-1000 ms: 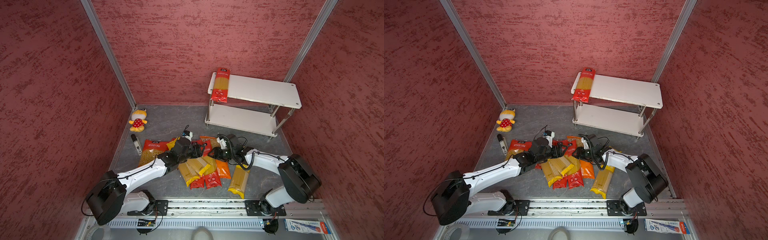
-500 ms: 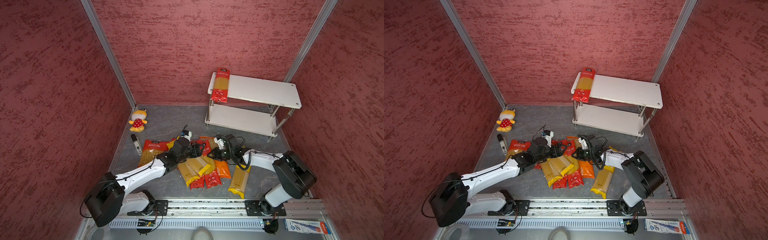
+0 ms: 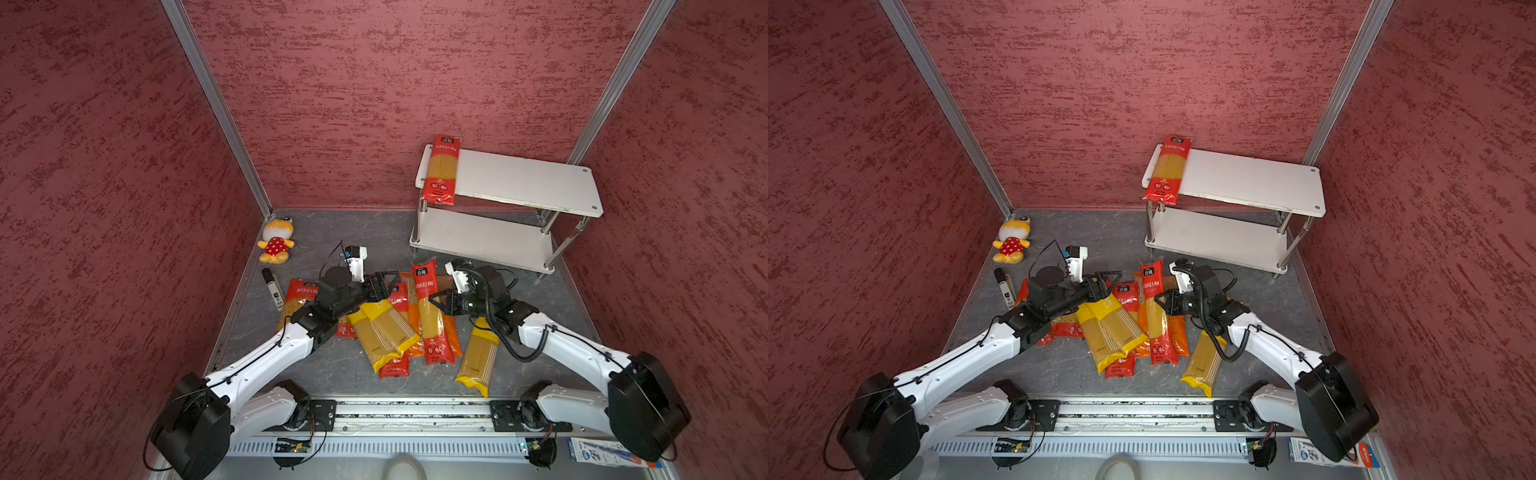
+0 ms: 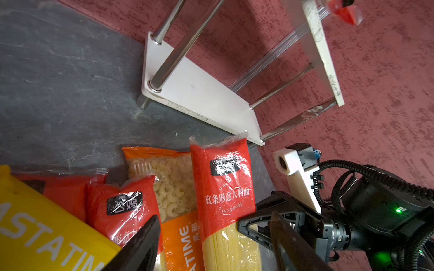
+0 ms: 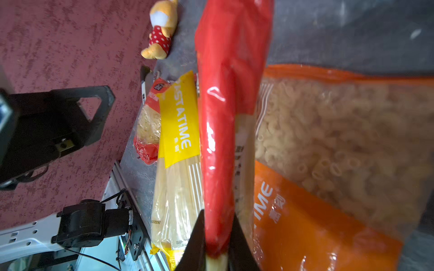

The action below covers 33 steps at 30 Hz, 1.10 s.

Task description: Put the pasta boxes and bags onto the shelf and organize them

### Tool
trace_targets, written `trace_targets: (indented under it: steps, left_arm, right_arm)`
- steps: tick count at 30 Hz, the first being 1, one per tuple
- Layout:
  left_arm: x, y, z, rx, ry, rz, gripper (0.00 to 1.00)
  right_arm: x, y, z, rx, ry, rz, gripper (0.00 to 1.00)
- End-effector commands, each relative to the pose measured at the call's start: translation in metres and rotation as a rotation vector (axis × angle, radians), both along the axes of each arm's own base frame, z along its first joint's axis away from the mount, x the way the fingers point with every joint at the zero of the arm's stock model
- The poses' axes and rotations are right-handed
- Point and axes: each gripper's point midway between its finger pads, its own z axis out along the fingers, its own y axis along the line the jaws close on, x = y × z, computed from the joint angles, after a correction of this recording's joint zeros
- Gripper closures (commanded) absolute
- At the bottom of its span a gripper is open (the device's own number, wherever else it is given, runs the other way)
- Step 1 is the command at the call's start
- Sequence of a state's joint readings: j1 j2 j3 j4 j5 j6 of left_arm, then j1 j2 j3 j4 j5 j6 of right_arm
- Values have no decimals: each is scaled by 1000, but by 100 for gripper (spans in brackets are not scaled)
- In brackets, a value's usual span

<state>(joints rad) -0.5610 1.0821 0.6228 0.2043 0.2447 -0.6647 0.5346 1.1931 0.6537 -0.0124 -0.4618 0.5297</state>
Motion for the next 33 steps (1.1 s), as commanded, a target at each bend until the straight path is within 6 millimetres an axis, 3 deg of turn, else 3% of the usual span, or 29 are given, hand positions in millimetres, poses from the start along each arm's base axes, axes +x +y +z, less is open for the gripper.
trace_targets:
  steps: [1,8,14,22,26,33]
  left_arm:
    - [-8,-5,22,-56,-87,-94,26]
    - [-19,-14,58,-152,-233,-217,26]
    - [-22,-23,69,-174,-323,-281,23]
    - [-34,-40,86,-172,-421,-423,23]
    - [-38,-47,98,-178,-454,-469,25]
    - [-42,-58,102,-191,-465,-535,31]
  right_arm:
    - [10,6,63,61,-254,37,91]
    - [-7,3,141,241,-600,71,93]
    - [-20,3,184,355,-806,107,95]
    - [-46,15,211,439,-888,269,95]
    - [-52,21,213,462,-874,320,96]
    - [-58,23,213,506,-864,342,98]
